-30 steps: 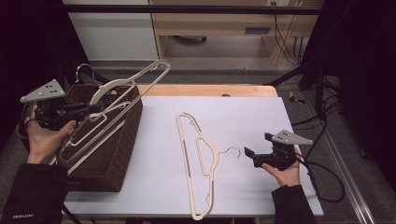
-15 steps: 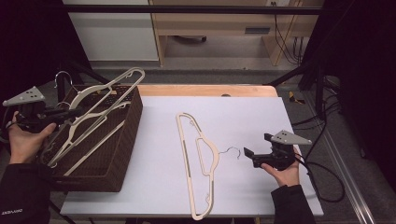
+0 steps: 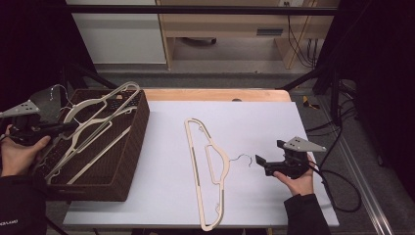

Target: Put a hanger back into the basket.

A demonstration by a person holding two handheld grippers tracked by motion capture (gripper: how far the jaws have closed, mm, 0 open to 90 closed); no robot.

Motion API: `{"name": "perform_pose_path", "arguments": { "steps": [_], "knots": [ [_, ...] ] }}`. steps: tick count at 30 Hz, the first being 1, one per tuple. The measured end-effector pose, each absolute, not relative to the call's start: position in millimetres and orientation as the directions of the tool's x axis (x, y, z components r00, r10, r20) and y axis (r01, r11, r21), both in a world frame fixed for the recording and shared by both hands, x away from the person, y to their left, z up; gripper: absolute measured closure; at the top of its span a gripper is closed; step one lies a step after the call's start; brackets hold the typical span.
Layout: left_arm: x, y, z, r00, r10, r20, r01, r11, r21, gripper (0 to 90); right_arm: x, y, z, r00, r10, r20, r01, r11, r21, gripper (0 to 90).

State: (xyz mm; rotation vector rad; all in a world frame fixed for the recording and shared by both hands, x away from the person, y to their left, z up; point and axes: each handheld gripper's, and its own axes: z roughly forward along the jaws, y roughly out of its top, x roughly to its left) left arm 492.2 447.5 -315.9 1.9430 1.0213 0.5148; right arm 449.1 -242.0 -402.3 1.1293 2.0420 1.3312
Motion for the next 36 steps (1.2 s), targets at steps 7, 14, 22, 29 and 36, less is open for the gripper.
{"name": "perform_pose_path", "arguments": {
  "steps": [7, 14, 22, 29, 36],
  "knots": [
    [494, 444, -320, 0.585, 0.810, -0.031, 0.476, -0.312, 0.822, 86.1, 449, -242, -403, -0.563, 0.824, 0.061, 0.391, 0.201, 0.898, 3.3],
    [501, 433, -342, 0.579, 0.814, -0.044, 0.530, -0.335, 0.779, 86.0, 449, -243, -401, -0.565, 0.823, 0.062, 0.385, 0.196, 0.902, 3.2],
    [510, 429, -375, 0.526, 0.842, -0.118, 0.628, -0.291, 0.722, 85.2, 449, -243, -401, -0.565, 0.823, 0.063, 0.387, 0.197, 0.901, 3.1],
    [506, 439, -376, 0.406, 0.904, -0.135, 0.664, -0.191, 0.723, 73.3, 448, -243, -401, -0.564, 0.823, 0.063, 0.386, 0.195, 0.902, 3.1],
    [483, 445, -352, 0.338, 0.934, -0.119, 0.582, -0.108, 0.806, 61.2, 449, -243, -401, -0.566, 0.822, 0.062, 0.385, 0.196, 0.902, 3.1]
  ]
}}
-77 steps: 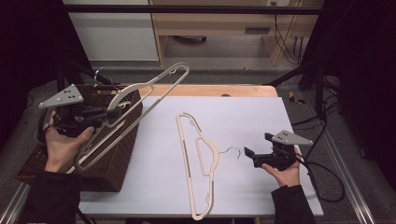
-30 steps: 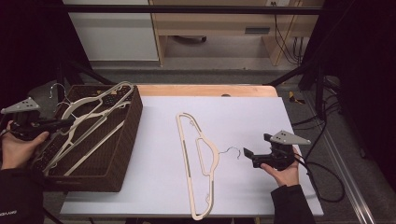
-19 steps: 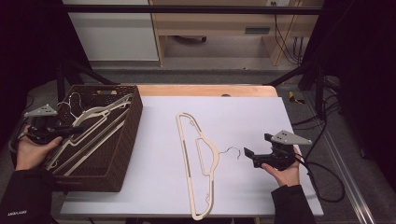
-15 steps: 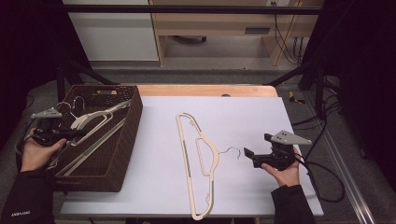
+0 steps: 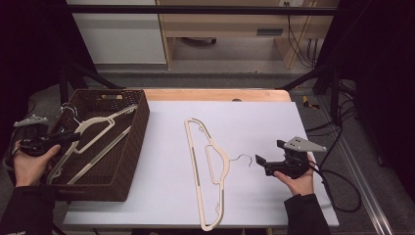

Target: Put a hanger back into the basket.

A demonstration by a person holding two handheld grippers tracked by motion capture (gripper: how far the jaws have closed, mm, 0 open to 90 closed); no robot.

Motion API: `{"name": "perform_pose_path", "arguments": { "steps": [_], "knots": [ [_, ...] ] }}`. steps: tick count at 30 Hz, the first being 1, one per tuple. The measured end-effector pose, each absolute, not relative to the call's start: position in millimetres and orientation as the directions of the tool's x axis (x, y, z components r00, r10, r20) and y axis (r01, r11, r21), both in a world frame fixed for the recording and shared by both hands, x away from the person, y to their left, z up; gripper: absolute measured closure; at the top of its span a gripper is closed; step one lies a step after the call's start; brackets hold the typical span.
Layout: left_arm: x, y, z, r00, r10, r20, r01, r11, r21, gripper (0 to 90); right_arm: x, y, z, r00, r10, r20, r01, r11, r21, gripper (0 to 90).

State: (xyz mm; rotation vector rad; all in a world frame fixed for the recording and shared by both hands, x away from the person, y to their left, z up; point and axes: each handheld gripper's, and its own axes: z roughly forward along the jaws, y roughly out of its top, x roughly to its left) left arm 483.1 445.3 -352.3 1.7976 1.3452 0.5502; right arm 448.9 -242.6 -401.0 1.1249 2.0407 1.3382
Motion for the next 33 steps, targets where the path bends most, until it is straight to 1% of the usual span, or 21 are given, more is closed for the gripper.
{"name": "perform_pose_path", "arguments": {
  "steps": [3, 6, 11, 14, 16, 18, 20, 22, 23, 24, 26, 27, 29, 30, 33],
  "knots": [
    [472, 436, -341, 0.355, 0.931, -0.090, 0.534, -0.123, 0.837, 57.5, 449, -243, -401, -0.562, 0.825, 0.062, 0.384, 0.194, 0.903, 3.1],
    [461, 423, -333, 0.385, 0.919, -0.083, 0.490, -0.128, 0.862, 51.9, 449, -243, -401, -0.563, 0.824, 0.063, 0.383, 0.194, 0.903, 3.2],
    [448, 392, -323, 0.437, 0.897, -0.064, 0.412, -0.136, 0.901, 39.2, 448, -244, -400, -0.563, 0.824, 0.063, 0.380, 0.191, 0.905, 3.2],
    [441, 370, -320, 0.491, 0.868, -0.070, 0.359, -0.129, 0.924, 30.7, 448, -244, -400, -0.563, 0.824, 0.067, 0.381, 0.186, 0.906, 3.7],
    [437, 355, -320, 0.528, 0.847, -0.065, 0.340, -0.141, 0.930, 24.2, 448, -244, -400, -0.565, 0.822, 0.065, 0.379, 0.189, 0.906, 4.0],
    [434, 339, -320, 0.546, 0.836, -0.050, 0.323, -0.155, 0.934, 18.9, 448, -244, -400, -0.569, 0.820, 0.061, 0.378, 0.194, 0.905, 4.2],
    [431, 324, -322, 0.569, 0.820, -0.060, 0.322, -0.155, 0.934, 14.1, 448, -243, -400, -0.569, 0.820, 0.060, 0.377, 0.196, 0.905, 4.4],
    [428, 305, -326, 0.601, 0.796, -0.070, 0.317, -0.158, 0.935, 12.1, 448, -243, -400, -0.570, 0.819, 0.059, 0.378, 0.198, 0.905, 4.9],
    [428, 305, -326, 0.601, 0.796, -0.070, 0.317, -0.158, 0.935, 11.1, 448, -243, -400, -0.570, 0.819, 0.059, 0.378, 0.198, 0.905, 4.9],
    [426, 291, -329, 0.615, 0.787, -0.060, 0.309, -0.170, 0.936, 10.6, 449, -242, -401, -0.566, 0.822, 0.055, 0.381, 0.202, 0.902, 5.9],
    [426, 284, -331, 0.624, 0.779, -0.058, 0.306, -0.176, 0.936, 10.0, 450, -241, -402, -0.563, 0.824, 0.059, 0.386, 0.200, 0.901, 6.5],
    [424, 270, -338, 0.635, 0.771, -0.052, 0.302, -0.185, 0.935, 9.7, 451, -241, -402, -0.562, 0.825, 0.060, 0.389, 0.199, 0.899, 6.9],
    [424, 257, -344, 0.651, 0.757, -0.055, 0.303, -0.194, 0.933, 9.7, 452, -240, -403, -0.561, 0.826, 0.055, 0.390, 0.205, 0.898, 7.4],
    [424, 257, -344, 0.651, 0.757, -0.055, 0.303, -0.194, 0.933, 9.5, 452, -240, -403, -0.561, 0.826, 0.055, 0.390, 0.205, 0.898, 7.4],
    [425, 241, -355, 0.670, 0.741, -0.048, 0.318, -0.228, 0.920, 9.5, 453, -240, -405, -0.559, 0.828, 0.056, 0.394, 0.206, 0.896, 8.1]
  ]
}}
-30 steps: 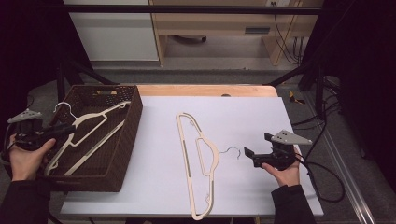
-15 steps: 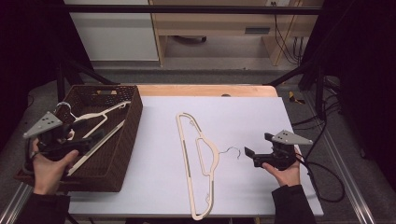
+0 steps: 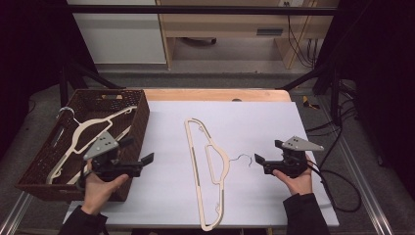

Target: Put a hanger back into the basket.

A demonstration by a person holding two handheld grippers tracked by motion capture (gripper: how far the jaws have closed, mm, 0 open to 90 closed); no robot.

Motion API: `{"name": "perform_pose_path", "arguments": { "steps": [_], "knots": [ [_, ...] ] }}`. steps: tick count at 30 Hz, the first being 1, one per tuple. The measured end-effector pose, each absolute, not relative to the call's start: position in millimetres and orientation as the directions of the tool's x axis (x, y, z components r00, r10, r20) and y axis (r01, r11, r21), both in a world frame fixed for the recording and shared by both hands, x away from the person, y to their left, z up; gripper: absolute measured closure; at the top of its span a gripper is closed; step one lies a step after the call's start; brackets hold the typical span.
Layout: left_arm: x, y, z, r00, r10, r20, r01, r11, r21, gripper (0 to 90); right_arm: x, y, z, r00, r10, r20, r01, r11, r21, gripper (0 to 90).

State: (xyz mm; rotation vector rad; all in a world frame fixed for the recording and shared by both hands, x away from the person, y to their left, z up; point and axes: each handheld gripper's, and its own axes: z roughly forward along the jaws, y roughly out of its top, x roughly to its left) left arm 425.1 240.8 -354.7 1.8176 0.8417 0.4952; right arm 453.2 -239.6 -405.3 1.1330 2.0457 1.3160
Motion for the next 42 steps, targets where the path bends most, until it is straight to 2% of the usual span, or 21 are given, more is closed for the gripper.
{"name": "perform_pose_path", "arguments": {
  "steps": [10, 20, 28, 42],
  "knots": [
    [427, 200, -392, 0.717, 0.696, -0.031, 0.344, -0.315, 0.885, 10.2, 463, -233, -415, -0.560, 0.827, 0.047, 0.417, 0.232, 0.879, 8.4],
    [430, 190, -413, 0.728, 0.685, -0.029, 0.364, -0.351, 0.862, 11.0, 477, -227, -429, -0.556, 0.830, 0.036, 0.452, 0.266, 0.851, 12.1],
    [433, 190, -424, 0.730, 0.682, -0.044, 0.387, -0.360, 0.849, 11.4, 491, -217, -448, -0.563, 0.826, 0.021, 0.498, 0.319, 0.806, 25.7],
    [435, 189, -428, 0.726, 0.686, -0.044, 0.397, -0.366, 0.841, 13.1, 511, -207, -471, -0.576, 0.817, 0.009, 0.558, 0.385, 0.735, 60.6]
  ]
}}
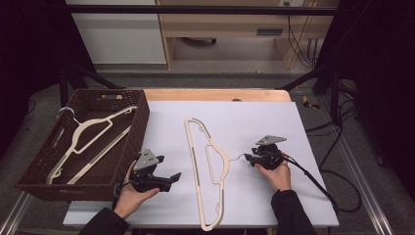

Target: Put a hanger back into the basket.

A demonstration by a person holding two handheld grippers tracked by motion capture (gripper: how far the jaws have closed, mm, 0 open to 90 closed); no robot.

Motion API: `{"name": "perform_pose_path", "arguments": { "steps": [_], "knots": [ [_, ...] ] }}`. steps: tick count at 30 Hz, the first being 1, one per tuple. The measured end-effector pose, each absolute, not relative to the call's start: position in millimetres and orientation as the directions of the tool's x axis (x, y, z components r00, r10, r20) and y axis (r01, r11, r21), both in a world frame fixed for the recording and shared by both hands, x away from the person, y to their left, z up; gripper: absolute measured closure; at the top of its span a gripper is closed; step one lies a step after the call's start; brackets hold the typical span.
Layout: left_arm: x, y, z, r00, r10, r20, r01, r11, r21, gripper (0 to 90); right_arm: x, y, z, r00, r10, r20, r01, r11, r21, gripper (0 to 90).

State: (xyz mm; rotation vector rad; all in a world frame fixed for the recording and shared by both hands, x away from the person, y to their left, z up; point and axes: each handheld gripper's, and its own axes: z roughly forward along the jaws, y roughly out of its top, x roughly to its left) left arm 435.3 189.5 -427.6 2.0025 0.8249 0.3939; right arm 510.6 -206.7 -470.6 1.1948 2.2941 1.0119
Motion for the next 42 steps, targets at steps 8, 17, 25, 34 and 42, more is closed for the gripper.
{"name": "perform_pose_path", "arguments": {
  "steps": [8, 17, 25, 34, 42],
  "knots": [
    [435, 188, -428, 0.724, 0.689, -0.045, 0.400, -0.365, 0.841, 13.9, 515, -205, -478, -0.578, 0.816, -0.013, 0.576, 0.419, 0.702, 72.5],
    [435, 185, -428, 0.726, 0.686, -0.043, 0.400, -0.371, 0.838, 14.3, 517, -206, -476, -0.575, 0.818, 0.016, 0.603, 0.410, 0.684, 84.9],
    [438, 171, -420, 0.736, 0.677, -0.031, 0.383, -0.378, 0.843, 15.1, 516, -205, -476, -0.549, 0.835, 0.031, 0.622, 0.383, 0.682, 89.0],
    [448, 126, -416, 0.766, 0.642, -0.026, 0.375, -0.415, 0.829, 15.6, 513, -207, -470, -0.545, 0.837, 0.044, 0.621, 0.369, 0.691, 89.2],
    [461, 79, -428, 0.783, 0.620, -0.052, 0.406, -0.446, 0.797, 17.7, 508, -211, -458, -0.546, 0.835, 0.065, 0.605, 0.339, 0.720, 89.2]
  ]
}}
